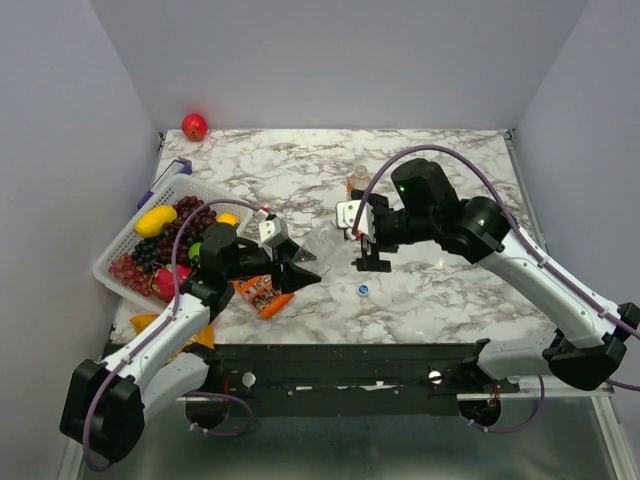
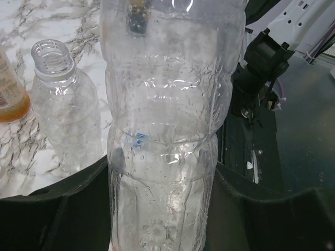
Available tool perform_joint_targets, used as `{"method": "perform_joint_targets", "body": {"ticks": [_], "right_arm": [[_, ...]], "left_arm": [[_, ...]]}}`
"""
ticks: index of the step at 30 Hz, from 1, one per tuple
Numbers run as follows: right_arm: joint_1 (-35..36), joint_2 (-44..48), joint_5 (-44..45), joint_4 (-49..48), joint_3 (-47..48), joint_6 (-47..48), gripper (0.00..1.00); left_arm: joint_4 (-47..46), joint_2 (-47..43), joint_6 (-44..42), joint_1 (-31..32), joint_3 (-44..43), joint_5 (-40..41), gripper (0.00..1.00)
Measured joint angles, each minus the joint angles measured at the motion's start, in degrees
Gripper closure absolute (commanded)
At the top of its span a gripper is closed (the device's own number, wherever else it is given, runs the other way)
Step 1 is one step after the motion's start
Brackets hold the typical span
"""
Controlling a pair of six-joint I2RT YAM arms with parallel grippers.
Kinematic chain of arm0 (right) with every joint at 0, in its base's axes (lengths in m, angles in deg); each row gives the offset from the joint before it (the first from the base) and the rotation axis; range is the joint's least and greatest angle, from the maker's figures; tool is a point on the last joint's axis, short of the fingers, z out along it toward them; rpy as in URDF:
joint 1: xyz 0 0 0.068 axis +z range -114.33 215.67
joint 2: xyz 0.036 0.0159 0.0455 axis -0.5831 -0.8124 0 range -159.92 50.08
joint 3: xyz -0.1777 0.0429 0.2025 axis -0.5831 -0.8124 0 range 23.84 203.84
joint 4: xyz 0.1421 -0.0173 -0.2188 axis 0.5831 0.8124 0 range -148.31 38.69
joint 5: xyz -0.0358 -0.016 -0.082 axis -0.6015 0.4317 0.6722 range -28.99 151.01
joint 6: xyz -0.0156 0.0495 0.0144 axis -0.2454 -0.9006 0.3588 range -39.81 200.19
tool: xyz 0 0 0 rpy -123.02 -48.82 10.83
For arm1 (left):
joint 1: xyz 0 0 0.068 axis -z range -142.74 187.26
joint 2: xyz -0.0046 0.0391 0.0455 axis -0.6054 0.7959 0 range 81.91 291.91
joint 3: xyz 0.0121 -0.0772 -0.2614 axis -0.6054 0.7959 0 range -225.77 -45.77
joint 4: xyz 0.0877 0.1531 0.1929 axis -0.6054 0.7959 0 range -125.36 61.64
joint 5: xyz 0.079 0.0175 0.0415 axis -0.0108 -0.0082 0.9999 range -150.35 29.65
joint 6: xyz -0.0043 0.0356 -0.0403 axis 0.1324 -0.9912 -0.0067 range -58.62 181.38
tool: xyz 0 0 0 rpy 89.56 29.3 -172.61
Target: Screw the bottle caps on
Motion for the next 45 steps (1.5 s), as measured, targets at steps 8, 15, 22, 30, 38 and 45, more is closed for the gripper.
{"method": "perform_joint_targets", "body": {"ticks": [8,15,22,30,38,45], "right_arm": [[0.7,2.2,0.8,8.5,-3.4,-3.6,0.08],[-1.5,0.8,1.7,11.3,5.8,-6.4,0.2],[-2.2,2.7,-1.7,9.7,12.6,0.4,0.23],[-1.1,4.1,-3.9,10.4,3.0,12.8,0.27],[-1.0,3.6,-5.4,9.2,2.9,15.3,0.27],[-0.4,2.0,-7.3,9.2,2.9,16.3,0.35]], "left_arm": [[-4.7,0.0,5.0,-2.8,0.2,4.6,1.0],[1.4,-0.3,-3.0,-2.7,-0.2,4.0,1.0],[20.5,-0.1,-26.3,-2.6,-5.2,3.0,1.0],[30.8,0.7,-40.6,-2.1,-9.9,2.6,1.0],[34.1,0.7,-44.0,-1.4,-10.6,2.6,1.0],[34.1,0.6,-44.1,-0.7,-11.4,2.6,1.0]]}}
